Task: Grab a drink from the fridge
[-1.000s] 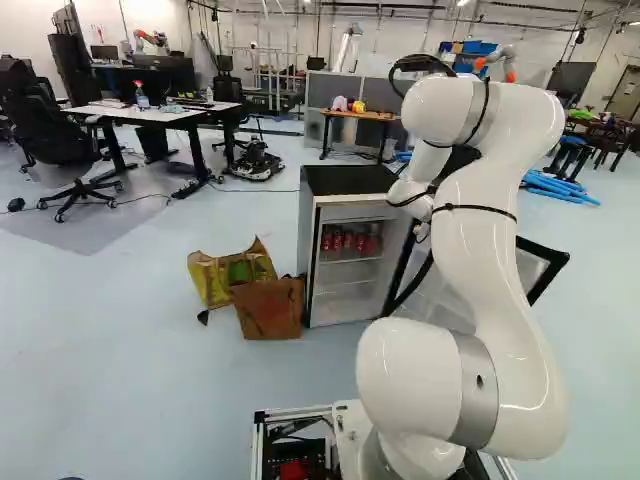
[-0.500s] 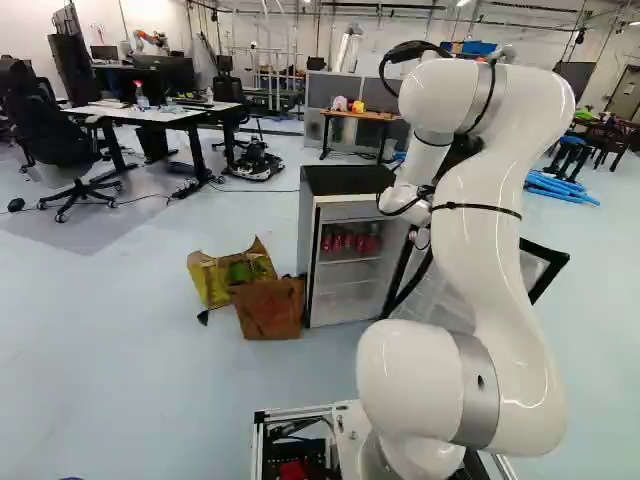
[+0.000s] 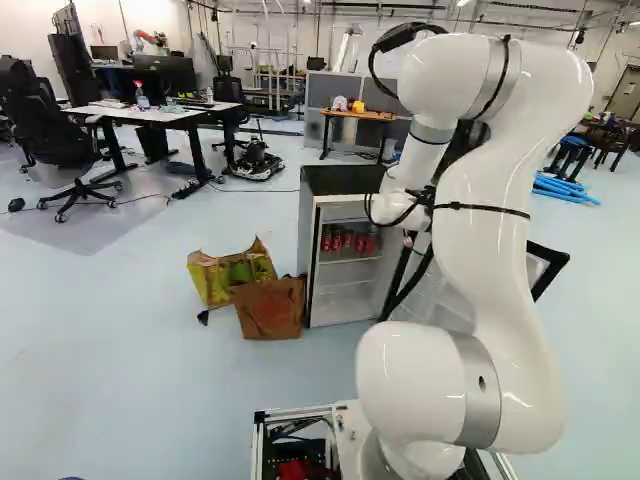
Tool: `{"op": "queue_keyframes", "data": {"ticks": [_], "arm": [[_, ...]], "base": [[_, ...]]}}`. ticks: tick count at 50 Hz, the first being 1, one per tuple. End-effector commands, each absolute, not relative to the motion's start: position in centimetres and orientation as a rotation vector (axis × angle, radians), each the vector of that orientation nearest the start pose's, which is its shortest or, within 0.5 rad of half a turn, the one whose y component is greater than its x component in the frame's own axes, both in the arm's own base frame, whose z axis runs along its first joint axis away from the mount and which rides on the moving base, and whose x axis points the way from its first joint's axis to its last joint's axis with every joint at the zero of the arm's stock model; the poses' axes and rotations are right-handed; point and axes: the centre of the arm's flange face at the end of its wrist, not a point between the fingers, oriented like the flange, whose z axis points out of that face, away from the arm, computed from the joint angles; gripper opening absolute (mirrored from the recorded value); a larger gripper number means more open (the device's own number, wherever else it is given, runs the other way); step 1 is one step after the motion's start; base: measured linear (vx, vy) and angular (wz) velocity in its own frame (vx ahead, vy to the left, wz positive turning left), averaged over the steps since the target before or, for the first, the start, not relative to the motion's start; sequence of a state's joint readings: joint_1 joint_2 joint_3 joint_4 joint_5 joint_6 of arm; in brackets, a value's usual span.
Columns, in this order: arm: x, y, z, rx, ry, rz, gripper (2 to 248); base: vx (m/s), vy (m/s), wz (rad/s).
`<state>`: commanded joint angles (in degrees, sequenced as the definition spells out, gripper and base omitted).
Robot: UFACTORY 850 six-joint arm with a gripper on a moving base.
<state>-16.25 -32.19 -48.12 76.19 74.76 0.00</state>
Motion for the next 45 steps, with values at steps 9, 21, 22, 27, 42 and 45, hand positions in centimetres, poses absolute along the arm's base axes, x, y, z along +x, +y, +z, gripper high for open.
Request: {"op": "queue_keyframes", "data": {"ticks": [9, 21, 22, 27, 42, 45], "arm": [[44.0, -20.7, 31.2, 1.305, -1.477, 1.360, 247], [42.5, -19.4, 31.6, 1.425, -1.371, 1.426, 247], [42.4, -19.3, 31.7, 1.435, -1.362, 1.432, 247], [41.9, -19.0, 31.8, 1.478, -1.319, 1.458, 247], [40.3, -18.5, 32.3, 1.595, -1.197, 1.530, 247], [40.0, -18.4, 32.4, 1.618, -1.172, 1.544, 247]], "base": [[0.000, 0.000, 0.000], [0.000, 0.000, 0.000], [0.000, 0.000, 0.000], [0.000, 0.000, 0.000], [0.000, 0.000, 0.000], [0.000, 0.000, 0.000]]}}
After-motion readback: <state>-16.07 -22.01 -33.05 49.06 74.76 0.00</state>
